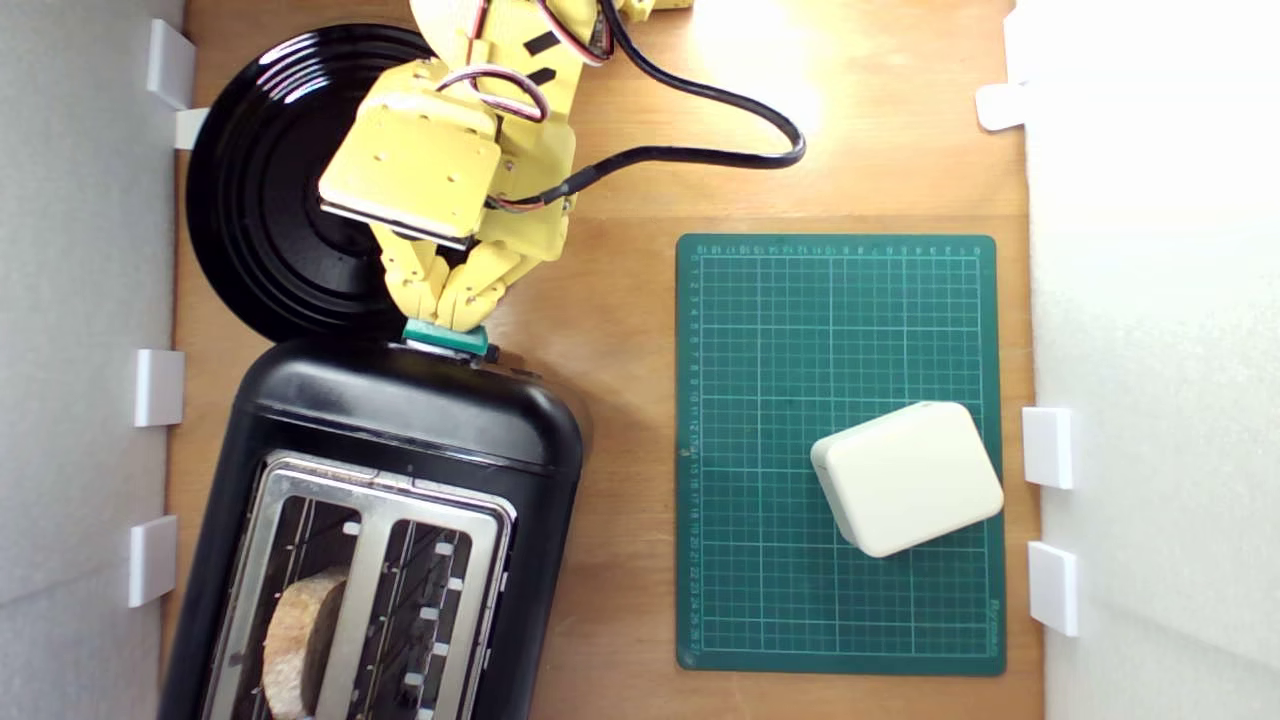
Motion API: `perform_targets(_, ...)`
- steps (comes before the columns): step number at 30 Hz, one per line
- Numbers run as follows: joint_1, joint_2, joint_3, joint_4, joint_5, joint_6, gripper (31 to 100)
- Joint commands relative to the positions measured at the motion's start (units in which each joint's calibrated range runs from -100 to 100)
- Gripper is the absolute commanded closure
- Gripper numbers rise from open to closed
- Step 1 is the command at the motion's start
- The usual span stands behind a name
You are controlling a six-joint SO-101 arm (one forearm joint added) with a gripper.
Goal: Start toaster
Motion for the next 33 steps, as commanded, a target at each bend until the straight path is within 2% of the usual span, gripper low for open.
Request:
perform_targets(1, -0.21, 0.24, -3.78, 0.11, -0.01, -0.19, 98.9)
perform_targets(10, -0.21, 3.32, -8.77, -0.08, 0.08, -2.08, 98.8)
perform_targets(21, -0.21, 3.99, -8.41, -0.17, 0.08, -2.91, 98.8)
perform_targets(33, -0.29, 3.9, -0.05, -0.08, -0.09, -2.86, 98.8)
